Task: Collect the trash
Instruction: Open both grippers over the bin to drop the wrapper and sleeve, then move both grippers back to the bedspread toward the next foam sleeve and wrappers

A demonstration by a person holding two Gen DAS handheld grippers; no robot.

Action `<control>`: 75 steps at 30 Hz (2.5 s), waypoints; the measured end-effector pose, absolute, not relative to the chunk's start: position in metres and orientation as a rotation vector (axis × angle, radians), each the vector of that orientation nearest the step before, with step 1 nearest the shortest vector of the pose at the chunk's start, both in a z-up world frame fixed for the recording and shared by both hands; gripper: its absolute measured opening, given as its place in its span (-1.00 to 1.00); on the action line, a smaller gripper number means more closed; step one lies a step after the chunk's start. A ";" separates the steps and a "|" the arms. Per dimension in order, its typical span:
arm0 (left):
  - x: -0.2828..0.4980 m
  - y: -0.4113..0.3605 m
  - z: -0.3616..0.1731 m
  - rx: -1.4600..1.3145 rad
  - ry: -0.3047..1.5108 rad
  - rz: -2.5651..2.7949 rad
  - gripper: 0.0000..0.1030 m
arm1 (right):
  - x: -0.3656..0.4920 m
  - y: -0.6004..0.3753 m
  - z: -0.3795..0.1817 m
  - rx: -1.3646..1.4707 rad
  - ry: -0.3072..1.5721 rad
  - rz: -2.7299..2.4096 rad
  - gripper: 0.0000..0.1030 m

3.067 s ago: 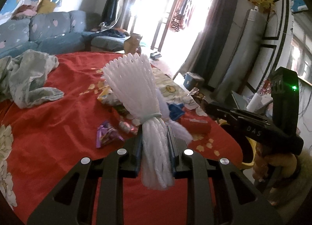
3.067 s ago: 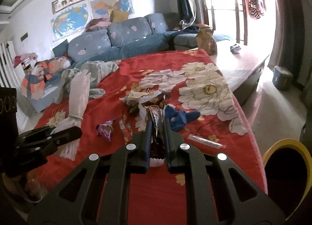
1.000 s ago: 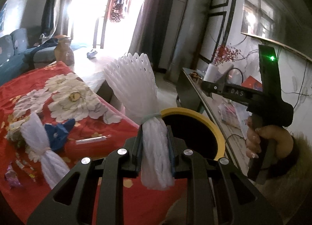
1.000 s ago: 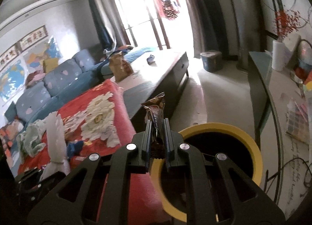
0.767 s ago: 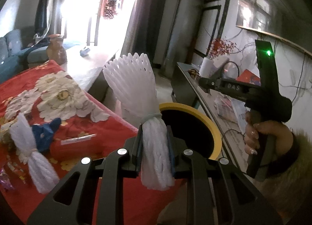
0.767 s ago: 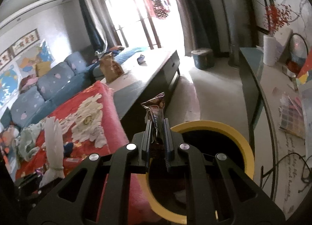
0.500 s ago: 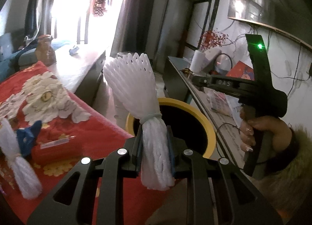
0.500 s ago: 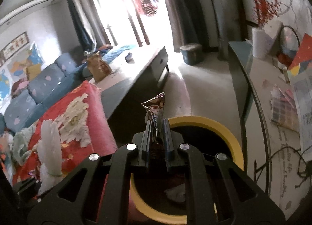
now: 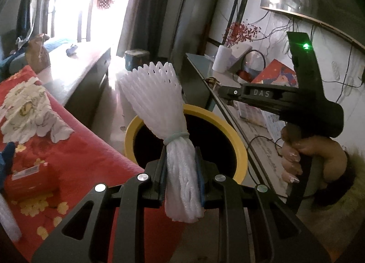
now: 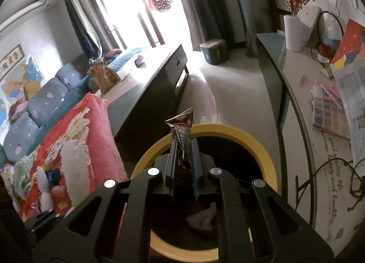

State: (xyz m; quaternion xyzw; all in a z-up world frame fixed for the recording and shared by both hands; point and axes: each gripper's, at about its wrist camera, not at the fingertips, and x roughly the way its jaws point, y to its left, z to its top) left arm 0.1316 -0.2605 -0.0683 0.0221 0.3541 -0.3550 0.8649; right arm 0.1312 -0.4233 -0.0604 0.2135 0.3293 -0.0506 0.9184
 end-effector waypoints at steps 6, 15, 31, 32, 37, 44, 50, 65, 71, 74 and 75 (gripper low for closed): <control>0.147 -0.277 -0.079 0.042 0.777 -0.765 -0.58 | 0.132 -0.432 -0.066 0.478 0.692 -0.101 -0.82; 0.160 -0.264 -0.082 -0.020 0.749 -0.739 0.73 | 0.129 -0.444 -0.070 0.539 0.664 -0.166 -0.27; 0.152 -0.202 -0.045 -0.109 0.660 -0.574 0.87 | 0.121 -0.411 -0.038 0.433 0.559 -0.116 0.42; 0.153 -0.197 -0.043 -0.110 0.661 -0.552 0.87 | 0.120 -0.408 -0.036 0.430 0.555 -0.111 0.42; 0.149 -0.171 -0.037 -0.128 0.637 -0.499 0.87 | 0.119 -0.393 -0.030 0.402 0.547 -0.075 0.54; 0.140 -0.142 -0.032 -0.135 0.612 -0.426 0.87 | 0.120 -0.367 -0.022 0.358 0.548 -0.022 0.63; 0.132 -0.114 -0.025 -0.160 0.580 -0.364 0.87 | 0.117 -0.343 -0.016 0.312 0.537 0.035 0.67; 0.119 -0.059 -0.014 -0.206 0.533 -0.221 0.87 | 0.110 -0.281 -0.009 0.221 0.535 0.186 0.71; 0.116 -0.030 -0.010 -0.239 0.515 -0.159 0.87 | 0.105 -0.253 -0.006 0.186 0.537 0.252 0.73; 0.114 -0.015 -0.010 -0.262 0.507 -0.131 0.87 | 0.103 -0.239 -0.006 0.163 0.543 0.283 0.73; 0.113 -0.010 -0.009 -0.267 0.504 -0.122 0.87 | 0.103 -0.237 -0.006 0.158 0.545 0.289 0.73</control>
